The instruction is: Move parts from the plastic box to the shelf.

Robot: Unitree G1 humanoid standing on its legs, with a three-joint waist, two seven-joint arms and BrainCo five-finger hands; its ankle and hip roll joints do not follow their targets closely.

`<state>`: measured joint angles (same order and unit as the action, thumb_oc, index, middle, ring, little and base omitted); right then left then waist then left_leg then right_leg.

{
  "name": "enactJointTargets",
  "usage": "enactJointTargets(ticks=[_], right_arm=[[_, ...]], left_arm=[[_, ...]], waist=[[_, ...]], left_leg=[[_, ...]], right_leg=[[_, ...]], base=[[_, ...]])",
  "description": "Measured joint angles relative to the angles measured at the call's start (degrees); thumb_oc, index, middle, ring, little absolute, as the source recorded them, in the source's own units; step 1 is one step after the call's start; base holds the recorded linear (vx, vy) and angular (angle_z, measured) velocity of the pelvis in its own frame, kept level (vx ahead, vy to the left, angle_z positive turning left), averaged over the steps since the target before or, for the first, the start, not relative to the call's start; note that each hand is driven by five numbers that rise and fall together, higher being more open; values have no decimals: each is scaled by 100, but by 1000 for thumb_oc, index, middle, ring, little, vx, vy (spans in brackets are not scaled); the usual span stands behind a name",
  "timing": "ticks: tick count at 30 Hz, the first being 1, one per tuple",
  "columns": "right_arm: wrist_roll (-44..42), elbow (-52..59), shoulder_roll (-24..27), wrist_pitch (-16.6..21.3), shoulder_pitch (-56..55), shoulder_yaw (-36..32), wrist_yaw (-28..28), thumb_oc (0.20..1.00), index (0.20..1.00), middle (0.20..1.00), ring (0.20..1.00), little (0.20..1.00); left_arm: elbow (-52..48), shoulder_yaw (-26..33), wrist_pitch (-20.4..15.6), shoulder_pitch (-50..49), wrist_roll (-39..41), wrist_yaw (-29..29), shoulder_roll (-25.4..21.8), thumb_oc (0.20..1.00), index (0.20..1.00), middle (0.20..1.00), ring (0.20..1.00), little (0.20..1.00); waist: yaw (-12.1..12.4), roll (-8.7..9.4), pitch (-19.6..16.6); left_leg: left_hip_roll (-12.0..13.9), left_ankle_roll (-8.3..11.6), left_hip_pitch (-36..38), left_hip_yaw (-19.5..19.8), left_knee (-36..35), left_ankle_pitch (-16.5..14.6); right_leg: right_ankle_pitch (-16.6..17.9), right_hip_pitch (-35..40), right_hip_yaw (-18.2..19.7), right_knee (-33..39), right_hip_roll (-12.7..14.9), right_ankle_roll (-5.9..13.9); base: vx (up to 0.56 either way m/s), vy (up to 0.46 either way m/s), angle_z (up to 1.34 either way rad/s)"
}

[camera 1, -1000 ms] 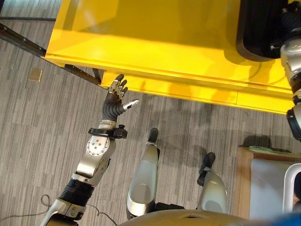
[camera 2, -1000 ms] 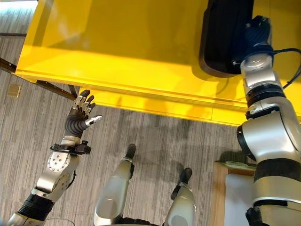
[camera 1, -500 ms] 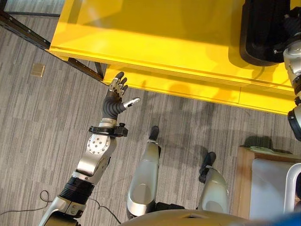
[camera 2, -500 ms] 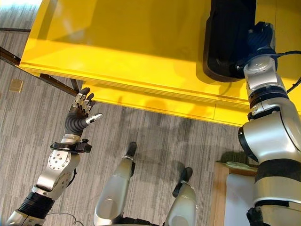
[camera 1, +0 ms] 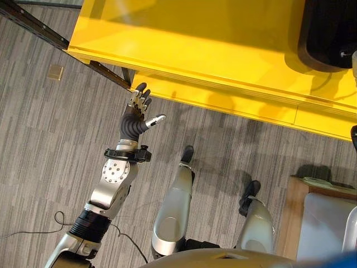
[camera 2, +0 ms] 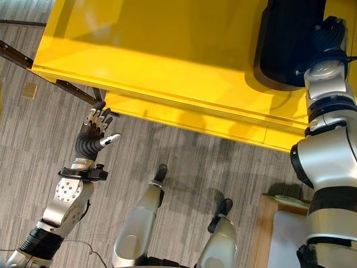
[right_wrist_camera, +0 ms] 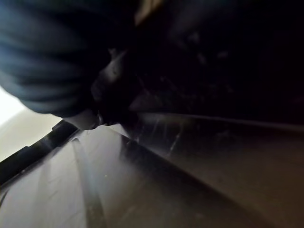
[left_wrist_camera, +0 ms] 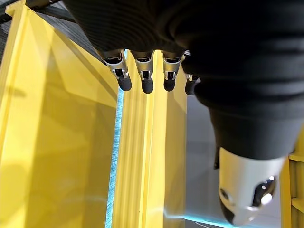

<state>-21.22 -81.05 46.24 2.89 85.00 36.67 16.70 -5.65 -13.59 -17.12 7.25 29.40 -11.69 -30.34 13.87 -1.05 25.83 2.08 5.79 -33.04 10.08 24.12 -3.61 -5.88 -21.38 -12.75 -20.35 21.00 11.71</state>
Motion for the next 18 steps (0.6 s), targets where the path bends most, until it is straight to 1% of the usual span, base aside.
enactJointTargets(ticks=[5,8,11,12,13,18], right_arm=[[-14,-16,44,-1,100,1,2,200,200,200,200,200],[-77,-82,204,-2,117,2,3,200,200,200,200,200],[-184,-131,216,-7,167,4,15,200,200,200,200,200],[-193,-138,216,-7,197,7,16,285,285,285,285,285],[-216,-161,216,-9,246,6,18,1000,1000,1000,1000,1000],[-275,-306,210,-15,502,25,145,1000,1000,1000,1000,1000]], left_arm=[[-1,-1,0,-2,58,2,-3,1000,1000,1000,1000,1000],[-1,-3,0,-3,116,1,-6,1000,1000,1000,1000,1000],[-1,-4,0,39,128,2,-6,1000,1000,1000,1000,1000],[-1,-4,0,61,130,1,-7,1000,1000,1000,1000,1000],[-1,-4,0,75,132,1,-9,1000,1000,1000,1000,1000],[-2,-45,0,66,146,-7,-20,1000,1000,1000,1000,1000]], waist=[[7,-3,-2],[36,-10,-6],[86,-11,-6],[96,-11,-6],[103,-11,-6],[142,-13,-8]], left_leg=[[-3,0,-33,18,-16,0],[-23,-3,-116,51,-11,4],[-27,-3,-118,39,-11,4],[-27,-3,-119,38,-12,4],[-27,-3,-124,38,-12,4],[-37,-3,-131,42,-12,4]], right_leg=[[-1,-3,-30,27,0,1],[1,-29,-83,57,7,4],[3,-31,-81,88,11,7],[3,-31,-81,93,12,7],[3,-31,-83,99,11,7],[6,-31,-89,102,19,12]], base=[[18,-8,2],[26,-9,7],[11,-2,-1],[0,0,0],[0,0,0],[0,0,0]])
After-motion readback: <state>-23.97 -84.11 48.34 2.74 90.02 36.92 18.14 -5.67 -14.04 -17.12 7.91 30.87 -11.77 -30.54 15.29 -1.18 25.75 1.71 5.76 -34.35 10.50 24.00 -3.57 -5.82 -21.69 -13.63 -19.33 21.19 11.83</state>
